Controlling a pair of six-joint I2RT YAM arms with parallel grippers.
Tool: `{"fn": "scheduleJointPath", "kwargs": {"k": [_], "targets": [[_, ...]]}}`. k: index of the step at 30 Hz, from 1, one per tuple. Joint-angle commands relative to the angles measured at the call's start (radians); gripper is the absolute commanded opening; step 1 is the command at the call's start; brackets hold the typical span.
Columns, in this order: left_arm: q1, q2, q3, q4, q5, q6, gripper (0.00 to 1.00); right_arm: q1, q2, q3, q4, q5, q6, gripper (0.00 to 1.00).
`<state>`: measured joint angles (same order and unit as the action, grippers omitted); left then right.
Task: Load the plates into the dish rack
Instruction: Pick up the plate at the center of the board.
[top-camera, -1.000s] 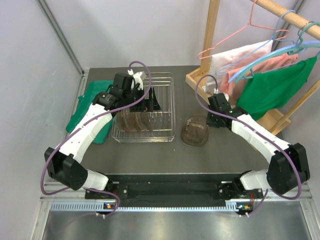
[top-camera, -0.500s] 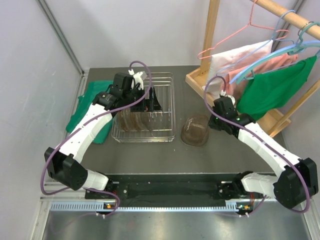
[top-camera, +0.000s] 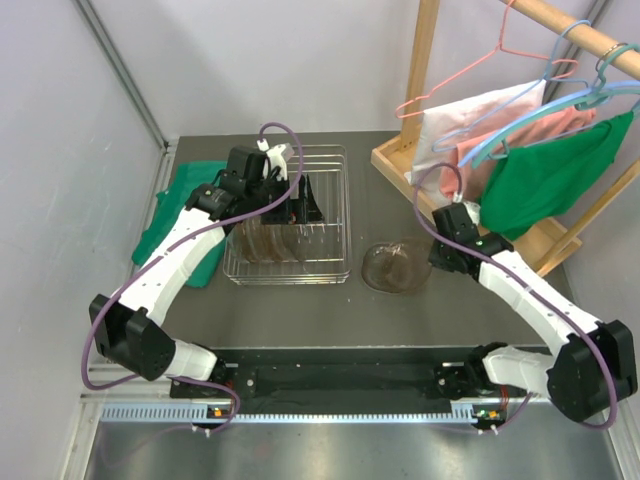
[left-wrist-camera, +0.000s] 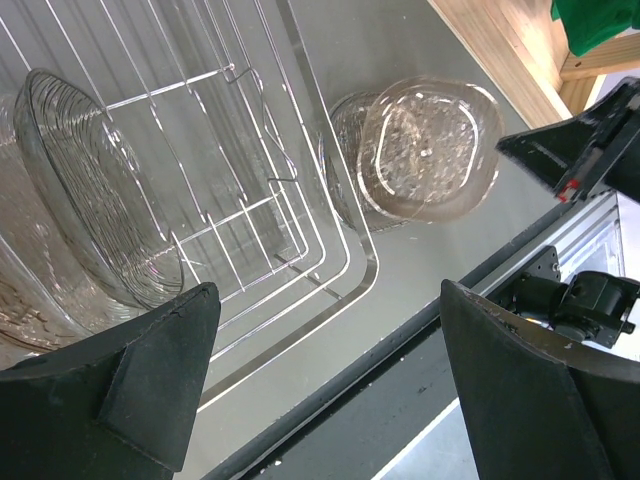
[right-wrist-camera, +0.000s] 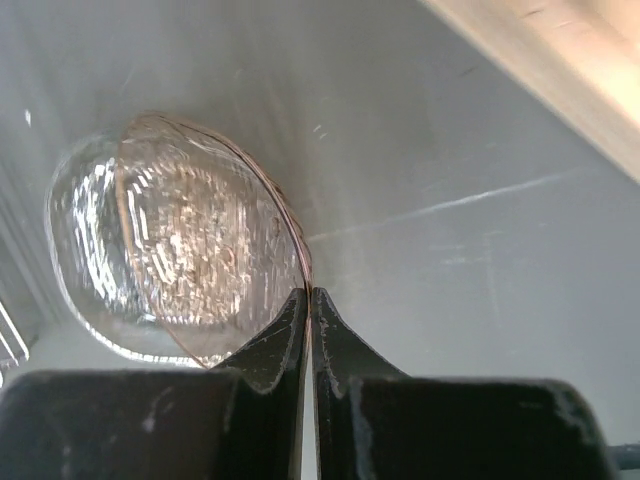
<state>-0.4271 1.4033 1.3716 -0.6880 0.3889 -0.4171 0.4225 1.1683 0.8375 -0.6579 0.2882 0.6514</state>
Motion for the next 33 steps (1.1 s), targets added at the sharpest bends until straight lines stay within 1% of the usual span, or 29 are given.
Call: {"fn": "scheduleJointPath", "kwargs": {"k": [1, 5, 10, 13, 17, 21, 23, 29, 33], "targets": [[0.004, -0.007, 0.000, 0.042, 0.015, 0.000, 0.95, -0.088, -0.061, 0.011, -0.014, 0.043, -0.009, 0.00], [0.004, -0.007, -0.006, 0.045, 0.015, -0.002, 0.95, -0.145, -0.050, -0.009, -0.032, 0.031, -0.035, 0.00], [0.004, -0.004, -0.006, 0.048, 0.018, -0.002, 0.95, -0.148, 0.021, -0.046, 0.012, -0.055, -0.045, 0.00], [0.002, -0.001, -0.003, 0.047, 0.019, -0.005, 0.95, -0.146, 0.060, -0.058, 0.043, -0.080, -0.042, 0.00], [0.002, 0.000, -0.005, 0.045, 0.018, -0.003, 0.95, -0.146, 0.093, -0.067, 0.079, -0.098, -0.042, 0.07], [0.002, 0.003, -0.008, 0.048, 0.019, -0.003, 0.95, -0.148, 0.120, -0.087, 0.124, -0.132, -0.036, 0.08], [0.002, 0.002, -0.012, 0.048, 0.021, -0.005, 0.95, -0.146, 0.129, -0.103, 0.147, -0.139, -0.030, 0.12], [0.002, 0.008, -0.009, 0.051, 0.024, -0.005, 0.95, -0.146, 0.148, -0.130, 0.211, -0.181, -0.016, 0.17], [0.004, 0.010, -0.009, 0.053, 0.027, -0.006, 0.95, -0.146, 0.168, -0.136, 0.236, -0.199, -0.006, 0.17]]}}
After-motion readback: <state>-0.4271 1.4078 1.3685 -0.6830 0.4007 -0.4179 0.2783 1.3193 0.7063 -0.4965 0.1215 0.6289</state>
